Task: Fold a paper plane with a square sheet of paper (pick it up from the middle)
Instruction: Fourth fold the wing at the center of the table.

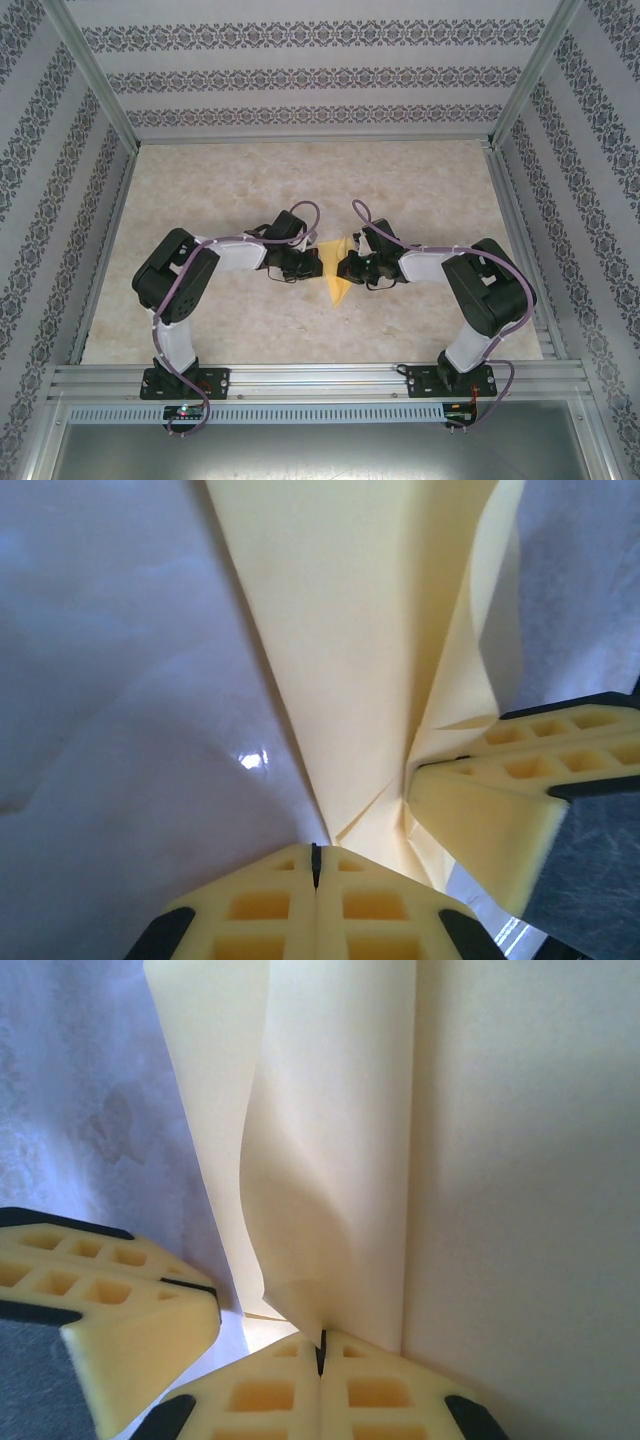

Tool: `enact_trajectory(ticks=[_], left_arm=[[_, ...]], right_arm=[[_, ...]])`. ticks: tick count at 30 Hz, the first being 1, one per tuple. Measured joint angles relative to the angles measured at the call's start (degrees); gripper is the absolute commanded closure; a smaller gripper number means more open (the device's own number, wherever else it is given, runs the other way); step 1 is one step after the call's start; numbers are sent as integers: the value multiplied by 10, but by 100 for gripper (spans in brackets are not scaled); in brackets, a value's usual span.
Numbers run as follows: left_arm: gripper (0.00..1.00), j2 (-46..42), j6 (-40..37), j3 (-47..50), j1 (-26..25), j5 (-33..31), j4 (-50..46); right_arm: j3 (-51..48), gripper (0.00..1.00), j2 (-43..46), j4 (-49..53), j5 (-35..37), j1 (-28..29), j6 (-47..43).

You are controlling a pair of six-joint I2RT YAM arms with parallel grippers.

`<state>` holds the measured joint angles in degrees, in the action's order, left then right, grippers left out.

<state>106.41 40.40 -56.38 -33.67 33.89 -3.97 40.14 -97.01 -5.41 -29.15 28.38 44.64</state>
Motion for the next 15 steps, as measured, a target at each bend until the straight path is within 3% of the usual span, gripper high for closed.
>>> enact_trajectory(ticks=[15], left_arm=[[100,-28,69,14,-35,-51,45]], right_arm=[[0,95,1,2,2,0,0]])
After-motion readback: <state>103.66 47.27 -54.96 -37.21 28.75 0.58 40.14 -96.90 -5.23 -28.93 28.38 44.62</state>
